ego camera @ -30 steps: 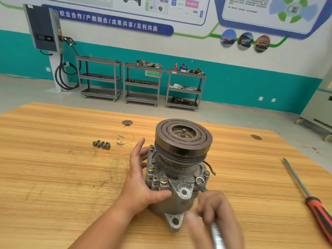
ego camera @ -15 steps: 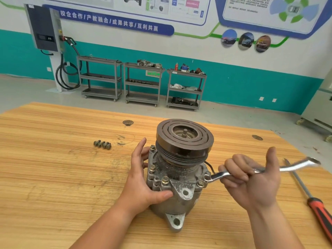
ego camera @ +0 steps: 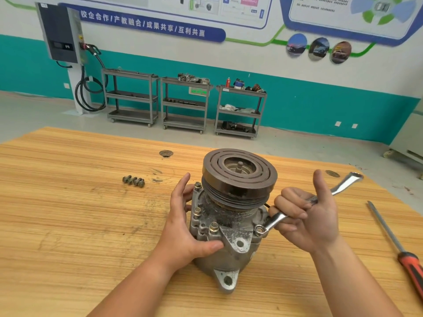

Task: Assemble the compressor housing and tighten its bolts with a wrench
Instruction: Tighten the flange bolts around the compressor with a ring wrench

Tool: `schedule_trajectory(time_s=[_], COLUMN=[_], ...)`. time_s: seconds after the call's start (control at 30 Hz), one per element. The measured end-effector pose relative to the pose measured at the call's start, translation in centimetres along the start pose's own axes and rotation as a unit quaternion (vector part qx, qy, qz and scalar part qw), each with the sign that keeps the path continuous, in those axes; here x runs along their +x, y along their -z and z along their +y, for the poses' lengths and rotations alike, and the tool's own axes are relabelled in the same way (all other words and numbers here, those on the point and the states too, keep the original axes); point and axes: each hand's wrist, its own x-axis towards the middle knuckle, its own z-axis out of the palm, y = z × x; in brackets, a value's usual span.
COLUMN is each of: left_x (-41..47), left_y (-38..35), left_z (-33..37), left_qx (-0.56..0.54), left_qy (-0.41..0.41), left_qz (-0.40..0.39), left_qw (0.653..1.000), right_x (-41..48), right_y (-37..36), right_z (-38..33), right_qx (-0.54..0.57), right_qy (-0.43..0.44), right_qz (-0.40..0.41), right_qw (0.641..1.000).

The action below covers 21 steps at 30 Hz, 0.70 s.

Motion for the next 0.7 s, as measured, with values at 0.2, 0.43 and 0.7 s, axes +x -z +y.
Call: schedule_trajectory(time_s=[0.2,0.43,0.7], left_x=[-0.1,-0.1,0.0], left_y=[-0.1,-0.1,-0.1], left_z=[0.0,0.0,0.0], left_qx=[-0.003,-0.003,-0.005], left_qy=[-0.003,0.004,-0.006], left_qz=[0.003,0.007,0.005], left_qw=[1.000,1.000,1.000], right_x=[-1.6,-4.6,-4.9], right_y=[-1.9,-5.3,-5.4], right_z=[1.2,8.5,9.5], right_qx=[-0.089,-0.378,-0.442], right_qy=[0.095,0.235,0.190], right_qz=[0.125,0.258,0.222], right_qw=[0.984,0.858,0.848])
